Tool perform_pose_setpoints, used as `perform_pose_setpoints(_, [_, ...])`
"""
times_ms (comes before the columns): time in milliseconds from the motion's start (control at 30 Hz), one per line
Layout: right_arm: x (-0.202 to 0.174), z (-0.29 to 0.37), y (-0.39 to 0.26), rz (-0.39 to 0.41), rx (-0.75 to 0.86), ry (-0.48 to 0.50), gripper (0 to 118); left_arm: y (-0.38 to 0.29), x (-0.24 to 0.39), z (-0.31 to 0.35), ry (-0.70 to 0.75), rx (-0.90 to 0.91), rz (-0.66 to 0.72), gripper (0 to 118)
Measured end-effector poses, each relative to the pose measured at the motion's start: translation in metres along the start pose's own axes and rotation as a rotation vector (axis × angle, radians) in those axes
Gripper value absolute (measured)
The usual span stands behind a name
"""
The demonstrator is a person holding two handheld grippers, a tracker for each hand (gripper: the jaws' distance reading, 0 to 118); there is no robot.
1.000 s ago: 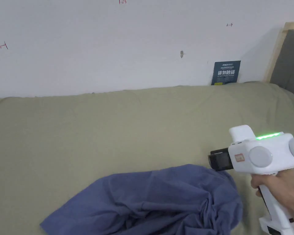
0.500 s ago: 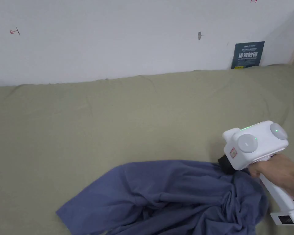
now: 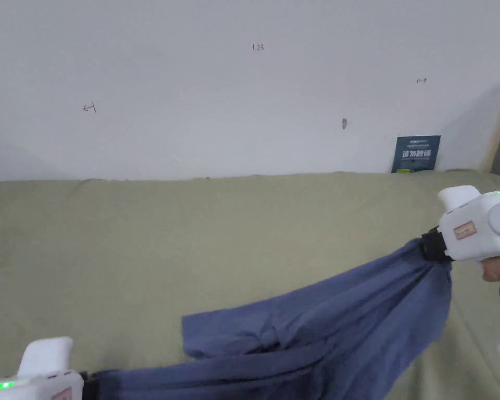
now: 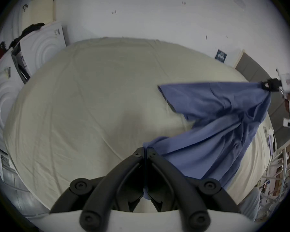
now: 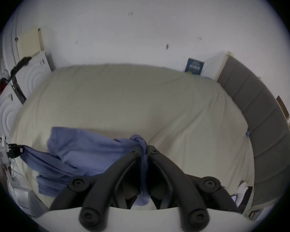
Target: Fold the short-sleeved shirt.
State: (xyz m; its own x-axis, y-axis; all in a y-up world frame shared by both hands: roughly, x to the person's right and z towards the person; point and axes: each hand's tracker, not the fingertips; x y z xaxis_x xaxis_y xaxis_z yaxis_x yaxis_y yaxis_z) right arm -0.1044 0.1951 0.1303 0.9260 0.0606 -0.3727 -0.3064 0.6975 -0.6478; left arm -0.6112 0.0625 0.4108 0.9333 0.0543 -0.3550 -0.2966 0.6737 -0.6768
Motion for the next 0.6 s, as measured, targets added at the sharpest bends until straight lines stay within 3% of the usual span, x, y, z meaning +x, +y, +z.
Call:
perform_pose_setpoints(300, [0.032,0.14,0.006,-0.057,0.22,-0.056,7,0.106,-0.012,0.108,0.1,0.263,-0.016,0])
perform_pose_setpoints(433, [0.047,0.186,0.008,-0.118,0.286,-0.043,7,0.142,-0.025,0.149,0.089,0.339,0.014,0])
perform_pose_setpoints(600, [0.045,0.23,0.016,-0.115,0.354,-0.046,7,0.176,-0.016,0.198,0.095,0.417,0.001,0])
